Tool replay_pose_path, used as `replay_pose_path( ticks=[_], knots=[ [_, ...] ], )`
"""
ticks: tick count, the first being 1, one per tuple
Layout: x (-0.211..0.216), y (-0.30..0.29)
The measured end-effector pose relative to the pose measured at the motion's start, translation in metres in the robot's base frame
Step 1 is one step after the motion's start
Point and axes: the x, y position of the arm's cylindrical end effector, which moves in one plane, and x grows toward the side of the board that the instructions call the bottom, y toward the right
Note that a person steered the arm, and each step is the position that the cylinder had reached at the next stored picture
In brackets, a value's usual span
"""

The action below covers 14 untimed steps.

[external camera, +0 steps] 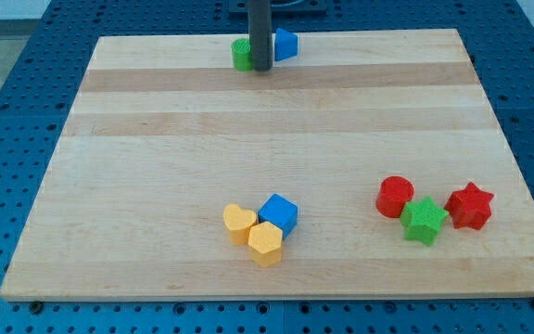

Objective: Slide the blue triangle to the down

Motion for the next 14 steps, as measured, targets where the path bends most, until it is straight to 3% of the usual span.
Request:
replay_pose_path(
  ticks=[1, 5, 7, 8, 10, 14],
  knots=[
    [0.037, 0.034],
    [0.180, 0.271],
    [0.271, 0.298],
    [0.296, 0.292],
    [0.295, 0.249],
    [0.260, 0.237]
  ],
)
